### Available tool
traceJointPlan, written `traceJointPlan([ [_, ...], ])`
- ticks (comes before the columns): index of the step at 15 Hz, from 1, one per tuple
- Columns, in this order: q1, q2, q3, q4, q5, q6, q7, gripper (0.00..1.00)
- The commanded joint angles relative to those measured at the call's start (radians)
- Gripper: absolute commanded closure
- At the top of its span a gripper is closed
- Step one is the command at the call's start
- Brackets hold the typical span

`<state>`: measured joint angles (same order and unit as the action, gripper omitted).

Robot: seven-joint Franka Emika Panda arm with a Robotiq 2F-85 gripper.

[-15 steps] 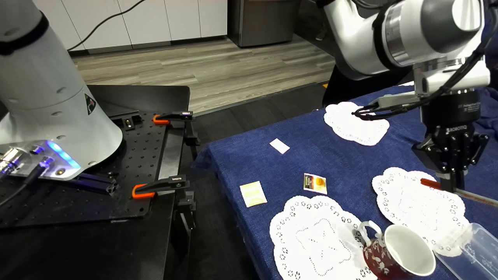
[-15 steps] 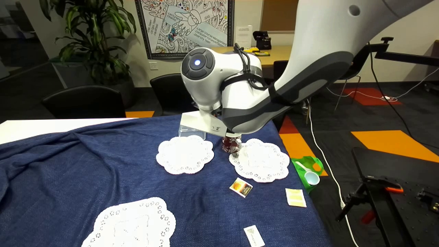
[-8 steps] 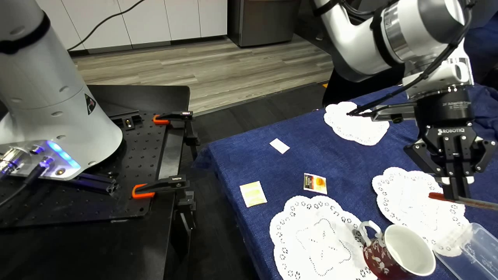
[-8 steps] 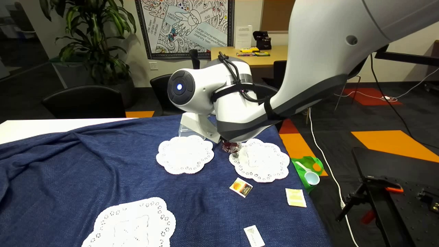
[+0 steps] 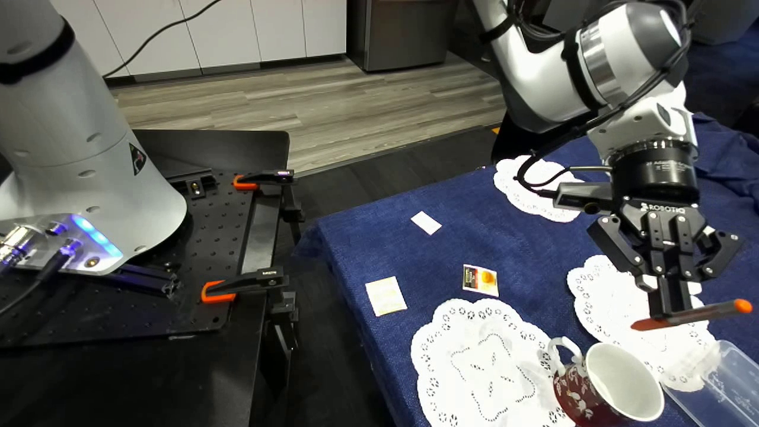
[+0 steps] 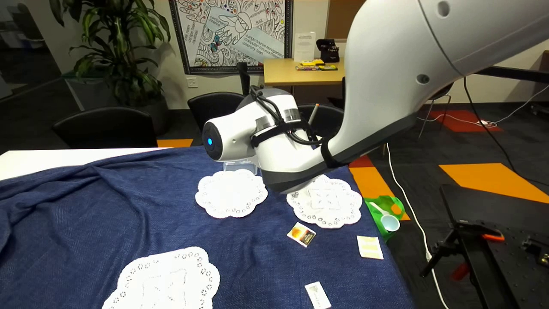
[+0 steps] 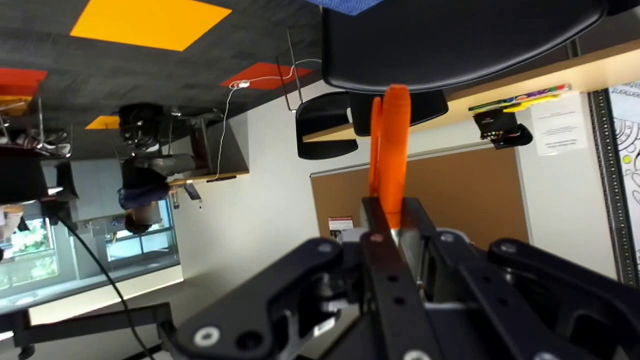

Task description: Put the marker into the mug.

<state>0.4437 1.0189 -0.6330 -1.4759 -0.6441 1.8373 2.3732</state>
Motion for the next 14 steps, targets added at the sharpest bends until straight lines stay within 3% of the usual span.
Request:
traceJointPlan([
  [1, -0.103, 0.04, 0.109, 0.096, -0.093, -0.07, 0.037, 0.97],
  [7, -0.218, 0.08, 0.239, 0.161, -0.262, -0.023, 0.117, 0.97],
  [14, -0.288, 0.139, 0.336, 0.238, -0.346, -0.032, 0.098, 0.97],
])
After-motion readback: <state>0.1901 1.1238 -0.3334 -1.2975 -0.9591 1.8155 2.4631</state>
